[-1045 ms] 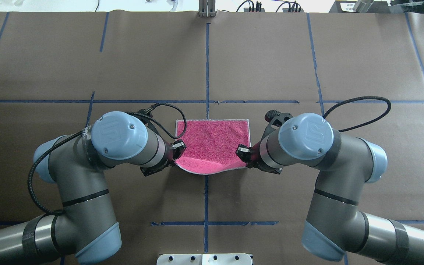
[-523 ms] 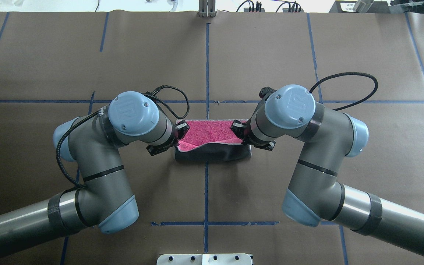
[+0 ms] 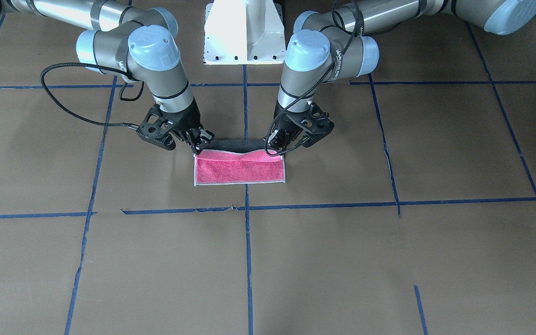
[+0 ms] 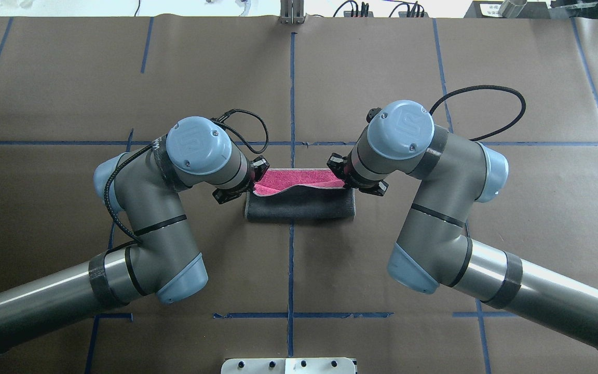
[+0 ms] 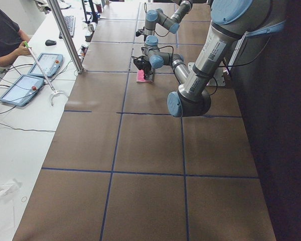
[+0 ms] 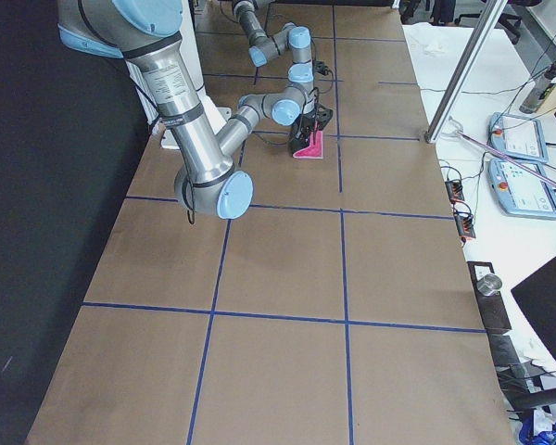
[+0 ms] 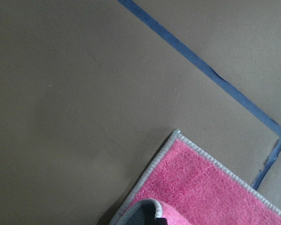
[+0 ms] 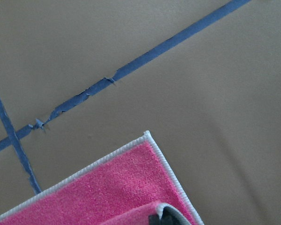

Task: Fold towel twice with both arms
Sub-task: 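Lift the nearer edge with both grippers and fold it over the farther edge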

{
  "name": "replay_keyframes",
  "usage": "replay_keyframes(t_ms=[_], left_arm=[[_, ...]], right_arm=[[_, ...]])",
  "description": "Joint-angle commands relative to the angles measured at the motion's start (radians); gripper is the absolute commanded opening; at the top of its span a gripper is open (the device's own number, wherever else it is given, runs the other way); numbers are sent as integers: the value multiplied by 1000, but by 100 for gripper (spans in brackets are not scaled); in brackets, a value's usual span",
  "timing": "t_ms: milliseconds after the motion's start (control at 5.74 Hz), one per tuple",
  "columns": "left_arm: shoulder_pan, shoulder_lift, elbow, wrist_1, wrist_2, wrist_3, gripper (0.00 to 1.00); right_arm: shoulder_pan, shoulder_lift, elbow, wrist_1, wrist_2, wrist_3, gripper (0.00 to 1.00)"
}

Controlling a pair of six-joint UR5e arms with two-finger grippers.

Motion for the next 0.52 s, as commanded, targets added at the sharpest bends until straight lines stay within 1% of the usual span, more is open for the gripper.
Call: replay_keyframes(t_ms=[0, 174, 348], left_arm=[[-9, -12, 24, -11, 0, 1, 0], [-18, -12, 26, -11, 0, 3, 0], [-18, -19, 46, -12, 20, 1, 0]], right_arm=[[11, 27, -49, 1, 0, -3, 5], [21, 51, -84, 3, 0, -7, 4], [24, 66, -107, 3, 1, -10, 4]])
